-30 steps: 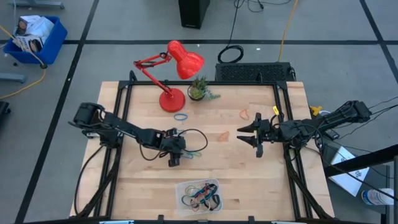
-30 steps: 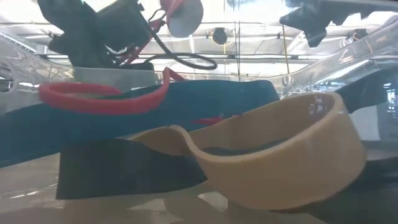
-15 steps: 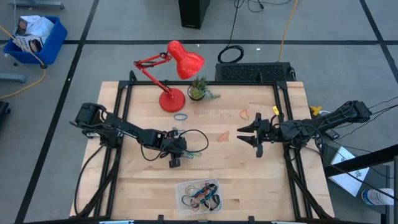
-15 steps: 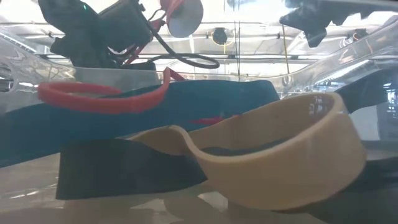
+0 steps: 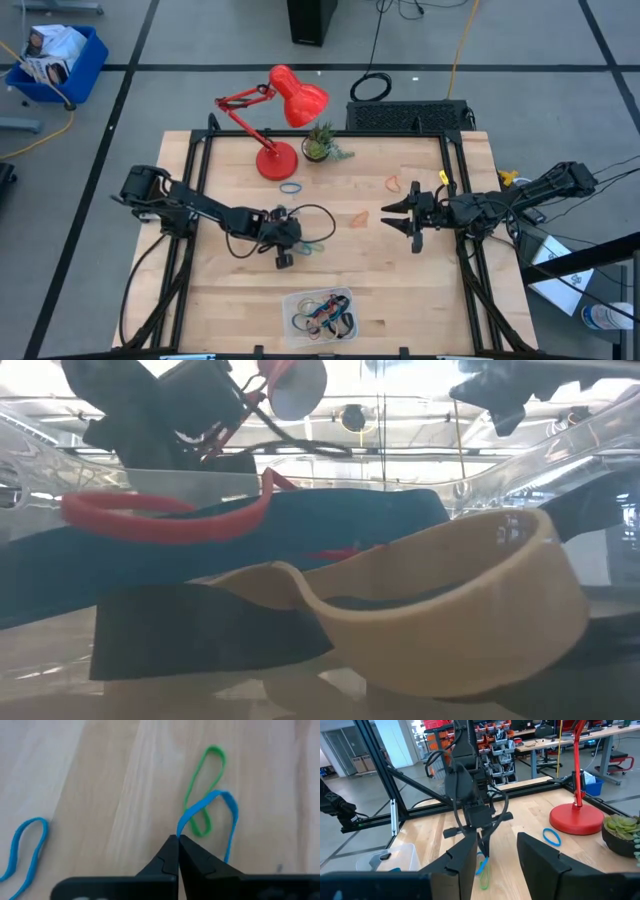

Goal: Pick and place rubber bands into bin
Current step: Put the blue rubber band into the transparent bin

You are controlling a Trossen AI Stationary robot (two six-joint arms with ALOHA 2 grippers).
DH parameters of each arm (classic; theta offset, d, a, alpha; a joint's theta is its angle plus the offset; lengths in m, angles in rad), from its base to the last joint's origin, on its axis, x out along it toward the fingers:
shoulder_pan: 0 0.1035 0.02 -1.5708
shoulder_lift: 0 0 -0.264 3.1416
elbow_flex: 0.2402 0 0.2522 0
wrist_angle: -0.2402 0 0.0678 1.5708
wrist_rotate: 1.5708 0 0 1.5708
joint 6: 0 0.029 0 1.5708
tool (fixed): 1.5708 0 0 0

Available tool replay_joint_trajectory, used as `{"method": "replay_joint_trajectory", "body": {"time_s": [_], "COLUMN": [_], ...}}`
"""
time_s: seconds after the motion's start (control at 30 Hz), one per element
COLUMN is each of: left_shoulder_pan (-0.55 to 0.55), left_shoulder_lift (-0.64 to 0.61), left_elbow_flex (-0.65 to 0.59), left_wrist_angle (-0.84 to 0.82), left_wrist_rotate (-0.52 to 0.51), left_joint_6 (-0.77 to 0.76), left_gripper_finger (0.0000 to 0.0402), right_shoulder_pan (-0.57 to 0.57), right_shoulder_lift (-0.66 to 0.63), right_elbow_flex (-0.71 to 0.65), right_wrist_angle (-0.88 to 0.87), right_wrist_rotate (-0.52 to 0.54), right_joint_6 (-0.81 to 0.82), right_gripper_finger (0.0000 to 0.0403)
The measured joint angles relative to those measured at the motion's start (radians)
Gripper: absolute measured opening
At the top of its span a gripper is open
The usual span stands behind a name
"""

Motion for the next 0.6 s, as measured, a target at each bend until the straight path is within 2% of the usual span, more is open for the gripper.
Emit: {"method": "replay_joint_trajectory", "body": {"time_s": [0.17, 0.43, 0.6], "left_shoulder_pan": [0.000, -0.003, -0.008], "left_shoulder_lift": [-0.076, -0.311, -0.455], "left_elbow_flex": [0.000, 0.000, 0.000], "left_wrist_angle": [-0.008, 0.031, 0.256], "left_wrist_rotate": [0.012, 0.029, 0.084], "left_joint_6": [-0.059, -0.108, -0.074], "left_gripper_finger": [0.0004, 0.0003, 0.0003], "right_shoulder_pan": [0.000, 0.000, 0.000], "right_shoulder_lift": [0.000, 0.000, 0.000], "right_elbow_flex": [0.000, 0.000, 0.000], "right_wrist_angle": [-0.010, -0.015, -0.014], "right_wrist_rotate": [0.000, 0.000, 0.000], "right_joint_6": [0.000, -0.004, -0.021], "right_gripper_finger": [0.0134, 0.0134, 0.0134]}}
